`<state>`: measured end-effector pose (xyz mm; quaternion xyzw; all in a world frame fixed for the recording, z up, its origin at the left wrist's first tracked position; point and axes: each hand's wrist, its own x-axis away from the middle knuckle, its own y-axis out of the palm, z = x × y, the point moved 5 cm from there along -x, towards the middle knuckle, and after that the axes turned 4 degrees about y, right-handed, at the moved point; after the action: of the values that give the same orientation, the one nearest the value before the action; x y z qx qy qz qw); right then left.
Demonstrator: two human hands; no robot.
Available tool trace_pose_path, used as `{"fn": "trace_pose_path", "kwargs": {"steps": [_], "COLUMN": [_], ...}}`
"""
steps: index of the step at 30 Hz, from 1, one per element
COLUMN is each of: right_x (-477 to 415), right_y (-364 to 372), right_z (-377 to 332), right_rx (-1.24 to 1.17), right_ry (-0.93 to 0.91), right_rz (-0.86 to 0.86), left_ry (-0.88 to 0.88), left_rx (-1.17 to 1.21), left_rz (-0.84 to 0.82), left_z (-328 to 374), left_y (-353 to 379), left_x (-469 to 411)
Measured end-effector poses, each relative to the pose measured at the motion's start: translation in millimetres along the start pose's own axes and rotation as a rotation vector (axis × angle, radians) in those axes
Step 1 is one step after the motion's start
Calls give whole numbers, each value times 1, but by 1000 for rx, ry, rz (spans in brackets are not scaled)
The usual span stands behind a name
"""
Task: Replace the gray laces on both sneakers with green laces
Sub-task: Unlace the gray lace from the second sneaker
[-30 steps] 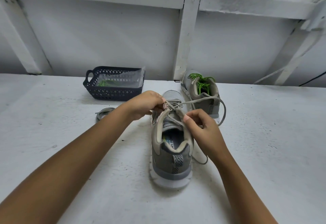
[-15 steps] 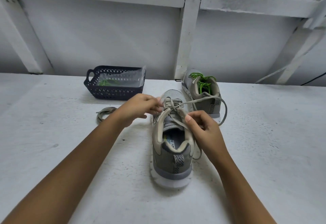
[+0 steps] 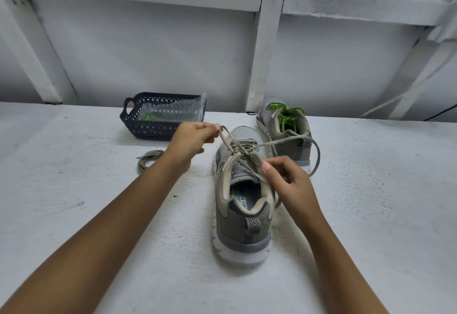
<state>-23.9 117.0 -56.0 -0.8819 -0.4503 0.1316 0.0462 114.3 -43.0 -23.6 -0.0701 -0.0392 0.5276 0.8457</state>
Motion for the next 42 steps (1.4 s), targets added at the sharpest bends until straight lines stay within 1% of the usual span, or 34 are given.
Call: {"fn": "trace_pose_path", "kwargs": {"steps": [4, 6, 9, 11, 12, 16, 17, 19, 22, 24, 25, 28, 30, 33, 35, 36, 37, 40, 42], "right_x": [-1, -2, -2, -1, -1, -1, -1, -1, -1, -1, -1, -1, -1, -1, 0, 0, 0, 0, 0], "right_y": [0, 0, 1, 0, 1, 0, 0, 0, 0, 0, 0, -1, -1, 0, 0, 0, 0, 0, 0], "right_z": [0, 0, 0, 1, 1, 1, 1, 1, 1, 1, 1, 2, 2, 2, 2, 2, 2, 3, 2], "right_rx": [-1, -2, -12, -10, -9, 0, 0, 4, 7, -3, -5, -9, -15, -17, -12, -9, -6, 4, 6], "right_ry": [-6, -8, -9, -7, -7, -3, 2, 6, 11, 15, 16, 20, 18, 10, 4, 2, 0, -3, -9], "right_rz": [-8, -10, -14, -16, -15, 0, 3, 10, 12, 11, 11, 9, 0, 2, 10, 12, 13, 11, 9], "left_ry": [-25, 44, 133, 132, 105, -115, -134, -126, -99, -41, 2, 74, 50, -33, -37, -29, -16, 28, 70], "left_rx": [-115, -113, -72, -52, -3, 418, 442, 359, 147, 55, 55, 90, 145, 333, 358, 325, 269, 44, 23], "left_rz": [-184, -198, -131, -104, -76, 106, 126, 93, -95, -191, -191, -129, -64, 153, 245, 236, 192, -12, -97], "left_z": [-13, -15, -14, -13, -13, -16, -16, -18, -22, -24, -23, -18, -17, -19, -19, -20, -20, -23, -21], "left_y": [13, 15, 14, 13, 10, -13, -16, -15, 4, 16, 20, 20, 12, -11, -20, -19, -16, 5, 17], "left_x": [13, 18, 20, 21, 19, 7, 6, 8, 20, 27, 29, 29, 26, 16, 15, 16, 17, 28, 31]}}
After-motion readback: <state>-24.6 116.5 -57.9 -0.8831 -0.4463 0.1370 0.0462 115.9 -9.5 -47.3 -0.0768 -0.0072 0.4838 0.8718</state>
